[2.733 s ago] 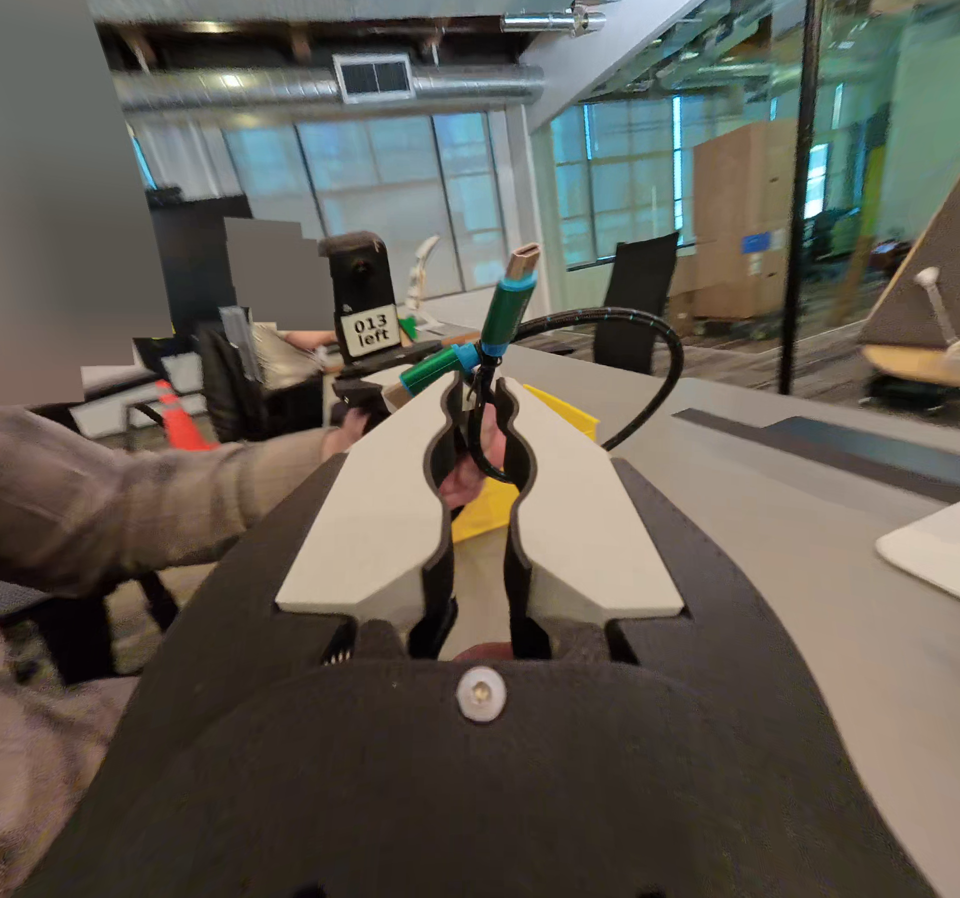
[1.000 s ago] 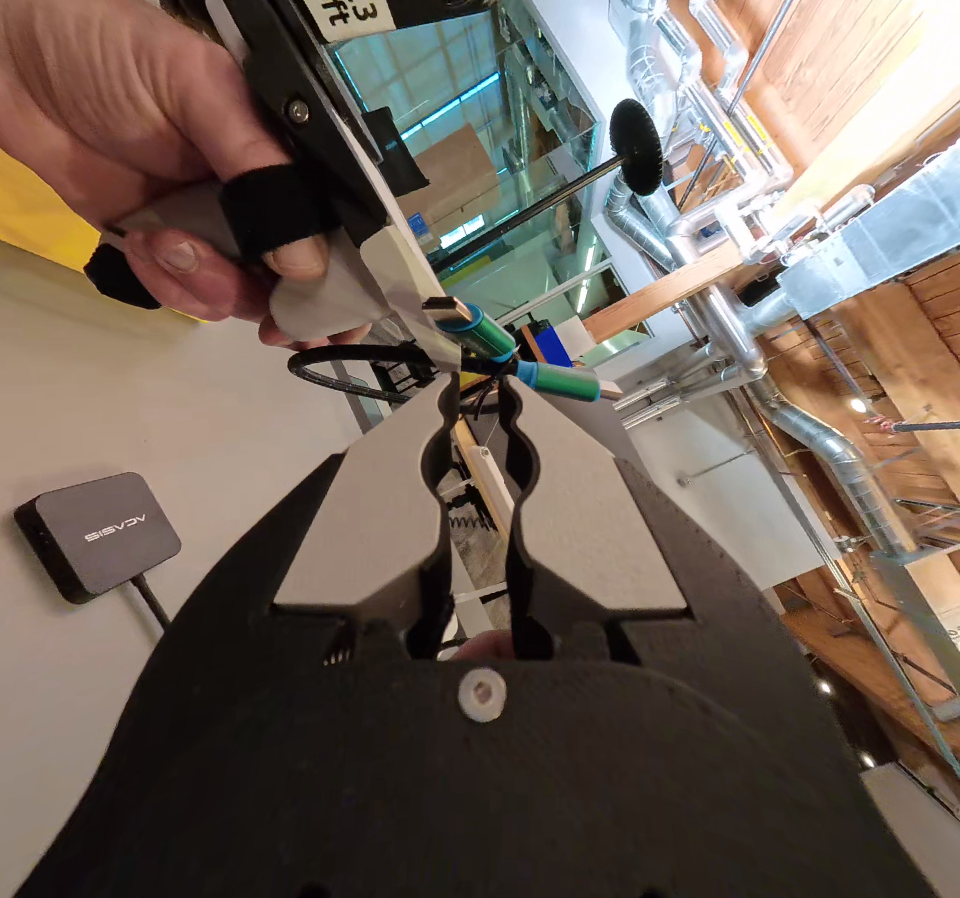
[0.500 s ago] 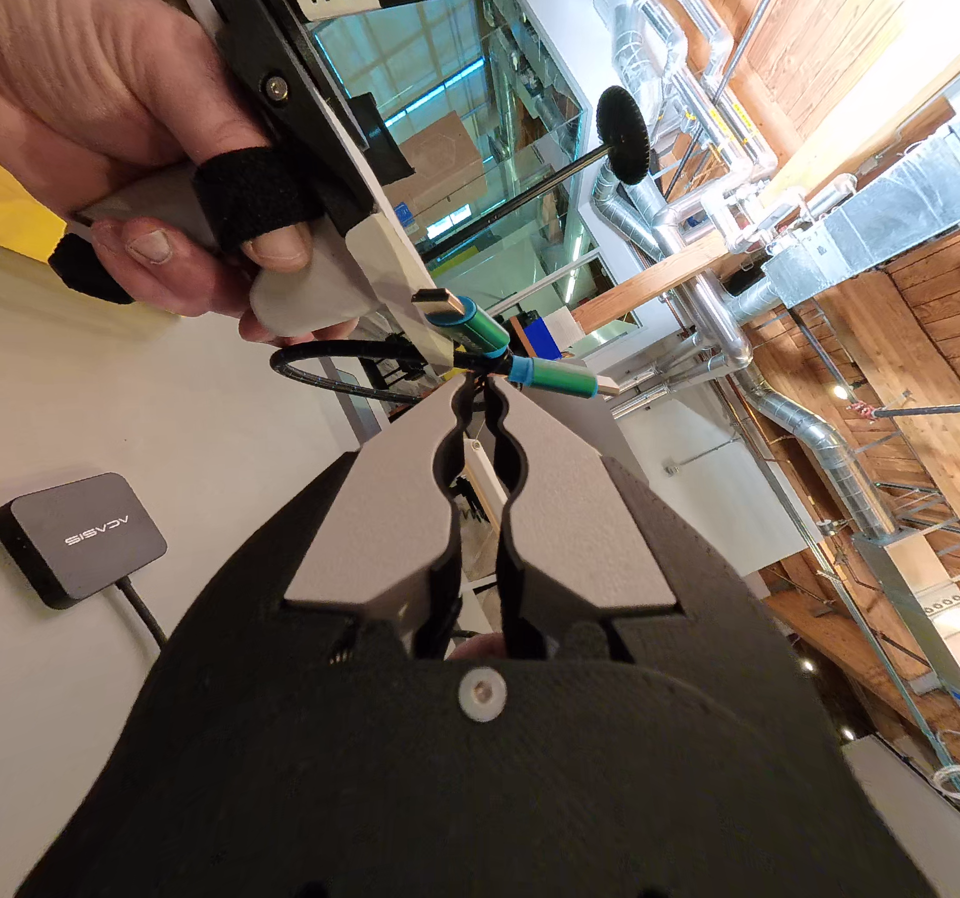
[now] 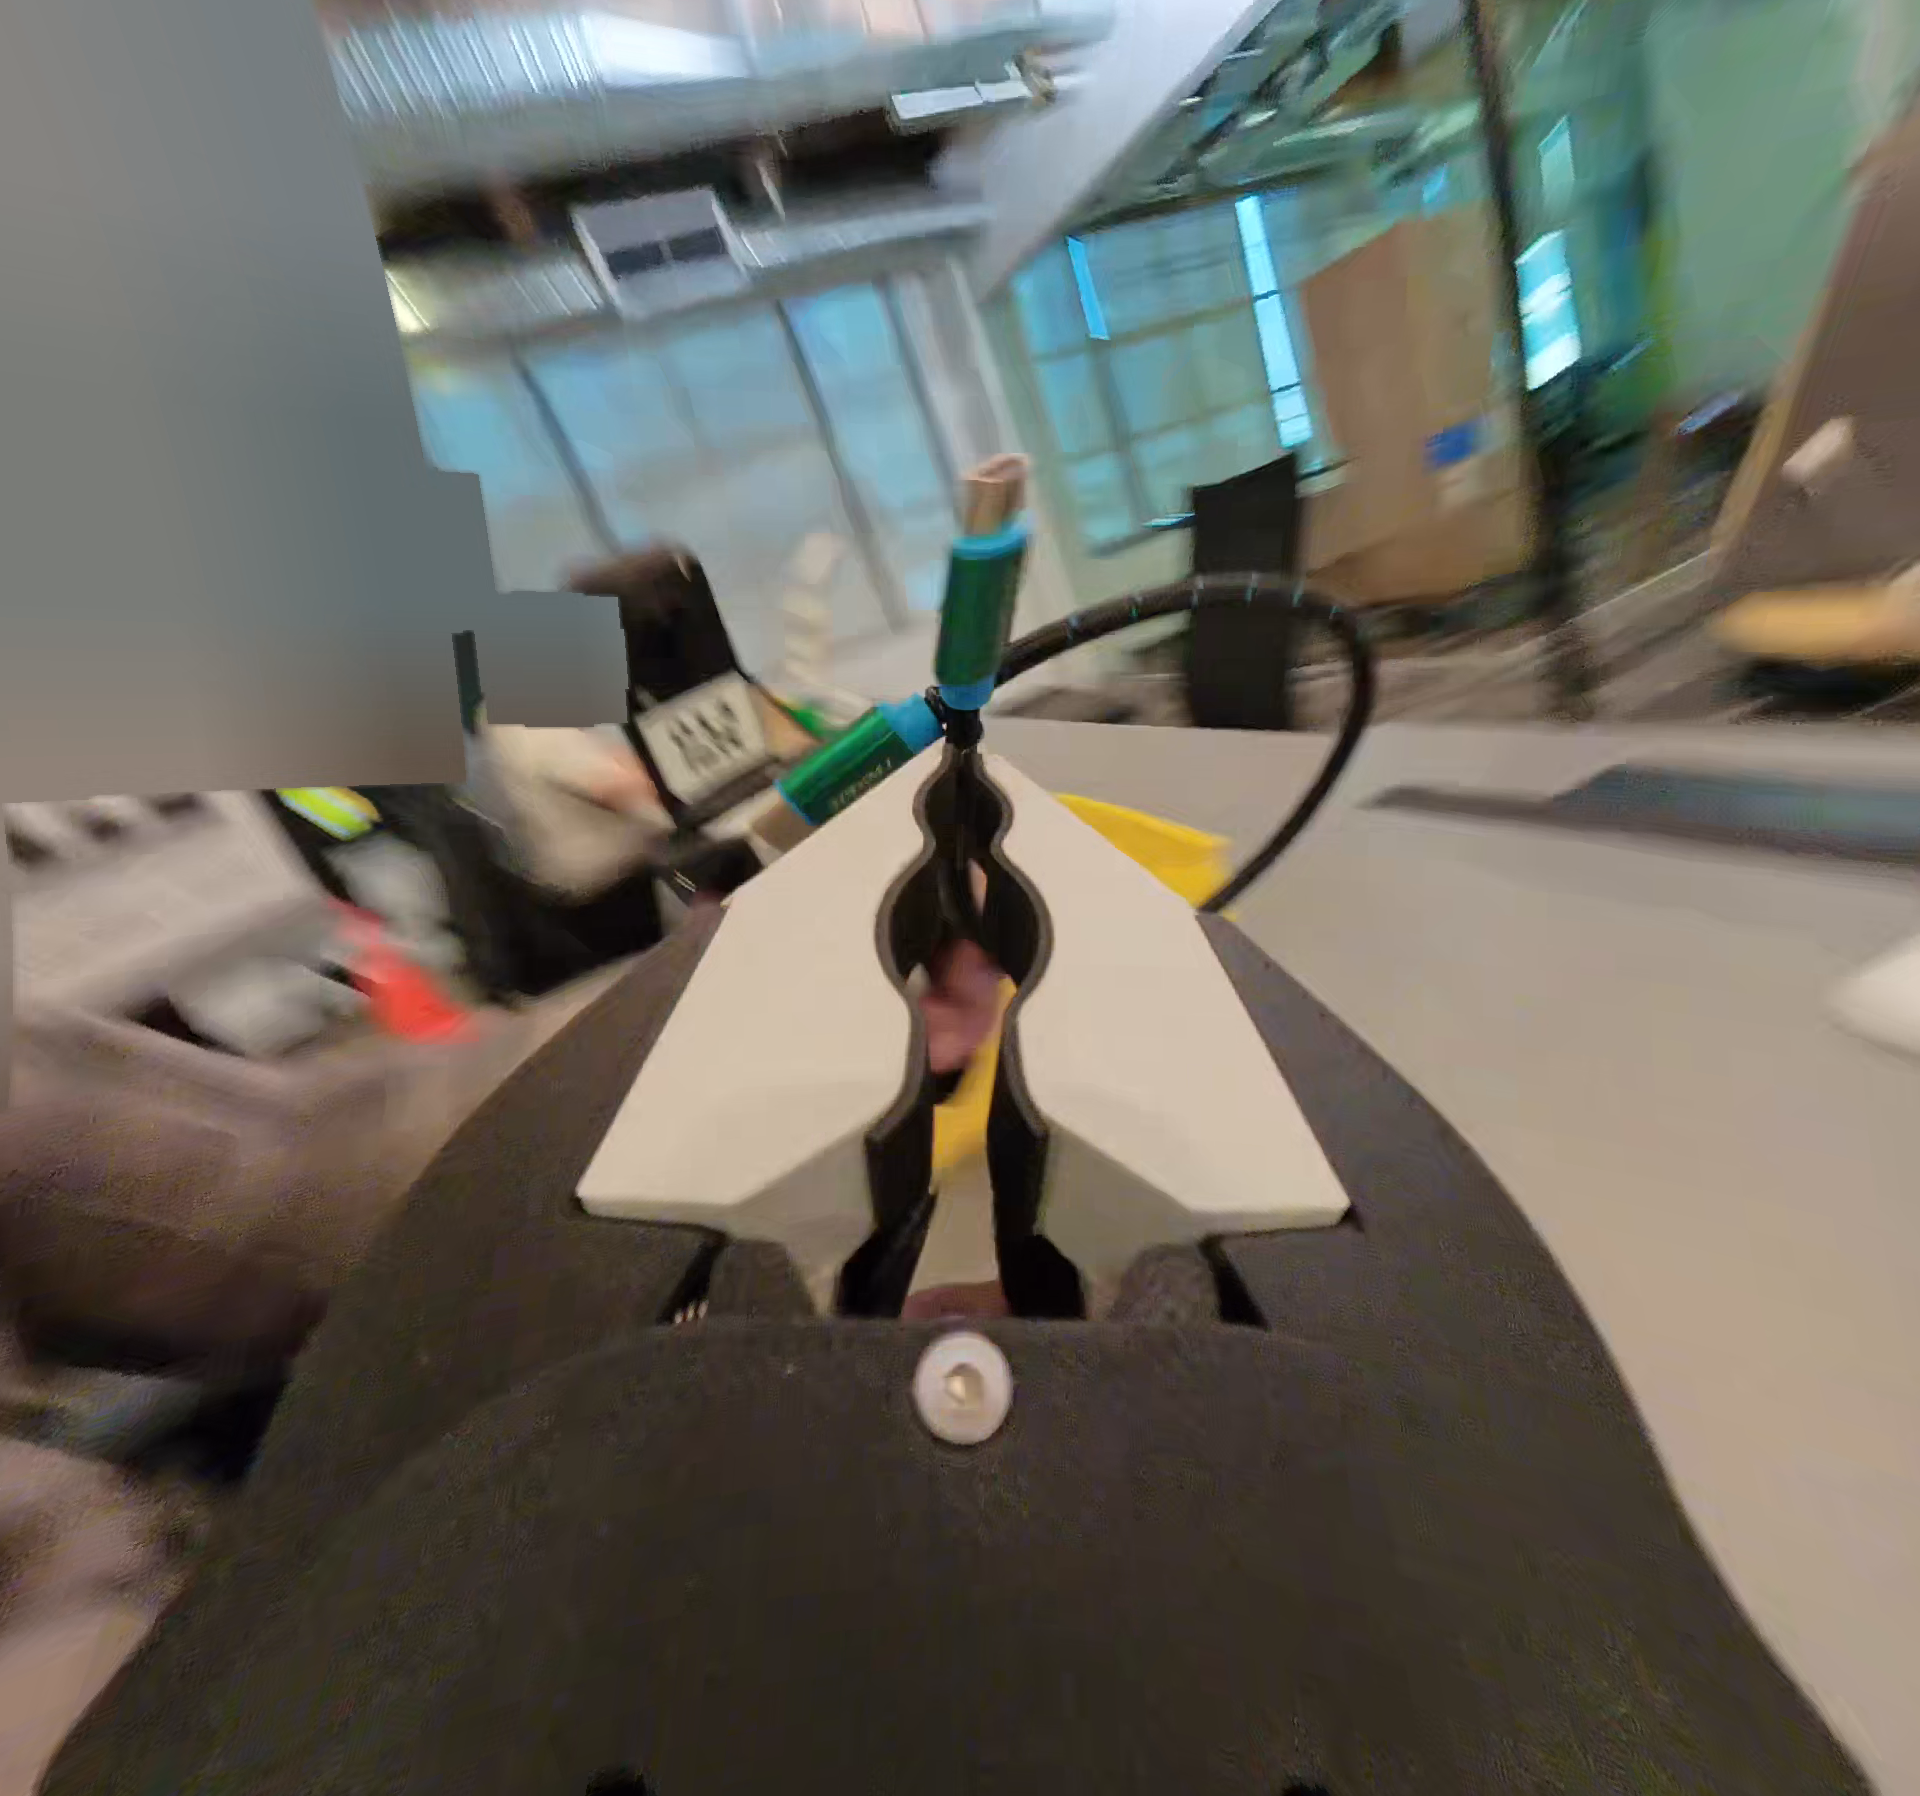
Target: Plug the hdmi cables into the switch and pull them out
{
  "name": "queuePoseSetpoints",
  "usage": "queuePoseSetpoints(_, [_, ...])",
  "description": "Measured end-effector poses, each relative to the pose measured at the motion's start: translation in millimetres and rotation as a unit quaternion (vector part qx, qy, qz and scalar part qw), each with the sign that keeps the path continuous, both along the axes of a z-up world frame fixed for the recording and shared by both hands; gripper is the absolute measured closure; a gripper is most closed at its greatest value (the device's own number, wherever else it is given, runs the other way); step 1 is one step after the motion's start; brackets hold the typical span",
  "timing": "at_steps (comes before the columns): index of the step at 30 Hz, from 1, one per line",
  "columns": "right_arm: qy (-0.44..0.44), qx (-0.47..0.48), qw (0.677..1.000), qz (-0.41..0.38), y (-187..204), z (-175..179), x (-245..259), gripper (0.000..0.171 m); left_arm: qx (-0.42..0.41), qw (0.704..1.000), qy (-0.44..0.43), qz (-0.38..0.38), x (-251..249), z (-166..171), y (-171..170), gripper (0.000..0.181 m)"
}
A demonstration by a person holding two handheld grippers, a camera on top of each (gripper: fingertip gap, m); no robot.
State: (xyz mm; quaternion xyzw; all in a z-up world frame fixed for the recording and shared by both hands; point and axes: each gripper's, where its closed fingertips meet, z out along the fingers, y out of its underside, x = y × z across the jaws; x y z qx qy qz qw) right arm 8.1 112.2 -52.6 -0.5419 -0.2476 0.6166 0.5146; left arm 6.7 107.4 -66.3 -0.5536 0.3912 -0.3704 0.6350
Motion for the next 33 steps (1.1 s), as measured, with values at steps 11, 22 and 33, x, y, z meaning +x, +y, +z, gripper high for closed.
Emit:
queuePoseSetpoints(11, [0.223,-0.175,0.922,0.263,-33.9,25.2,5.2,0.171,0.056,0.998,-0.008,-0.019,1.6,20.1,-18.4,0.175])
queuePoseSetpoints(22, [0.171,-0.109,0.950,0.235,-32.7,18.3,6.0,0.171,0.023,0.999,-0.033,-0.035,5.9,17.6,-19.5,0.175])
queuePoseSetpoints(33, [-0.194,0.374,0.894,-0.154,-15.8,11.2,7.3,0.153,-0.015,0.999,-0.034,-0.024,1.5,7.9,-6.7,0.176])
